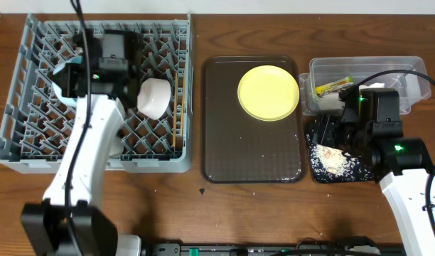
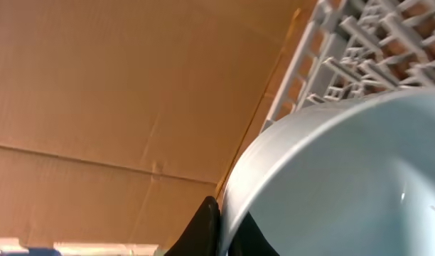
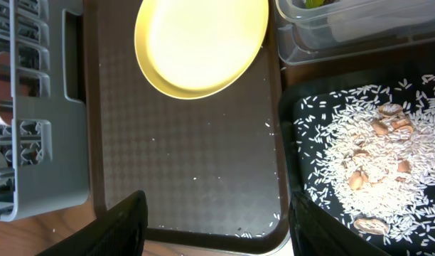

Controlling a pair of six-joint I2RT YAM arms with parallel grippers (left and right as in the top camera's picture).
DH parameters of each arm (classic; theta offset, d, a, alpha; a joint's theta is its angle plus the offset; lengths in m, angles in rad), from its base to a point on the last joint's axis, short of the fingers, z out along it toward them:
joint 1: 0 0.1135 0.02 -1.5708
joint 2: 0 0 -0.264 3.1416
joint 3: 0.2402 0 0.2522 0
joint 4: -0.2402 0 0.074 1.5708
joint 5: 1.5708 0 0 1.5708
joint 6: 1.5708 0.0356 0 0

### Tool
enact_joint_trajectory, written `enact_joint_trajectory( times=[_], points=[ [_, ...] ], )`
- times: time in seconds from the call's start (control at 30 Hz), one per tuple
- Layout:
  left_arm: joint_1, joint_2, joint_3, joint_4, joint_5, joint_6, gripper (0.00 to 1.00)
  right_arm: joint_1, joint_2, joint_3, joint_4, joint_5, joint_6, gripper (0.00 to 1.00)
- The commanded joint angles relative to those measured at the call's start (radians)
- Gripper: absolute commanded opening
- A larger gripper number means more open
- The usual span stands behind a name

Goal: Sort waste into correct bins and load items into the dishwasher
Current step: 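Carry the blue bowl with the left gripper into the dish rack and release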

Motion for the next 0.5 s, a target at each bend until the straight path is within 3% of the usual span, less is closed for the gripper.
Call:
enact_joint_trajectory(
  times=[0.0,0.33,0.47],
  points=[
    [0.061,0.077,-0.011,0.048,-0.037,0.009,0.08,0.005,0.001,0.014,0.002,0.003,-0.001,0.61],
    [0.09,0.185,-0.011,0.093,-0.044,0.008,0.08,0.005,0.001,0.014,0.001,0.003,-0.001,0.61],
    [0.088,0.22,-0.024,0.096,0.028,0.008,0.07,0.005,0.001,0.014,0.001,0.004,-0.001,0.62]
  ],
)
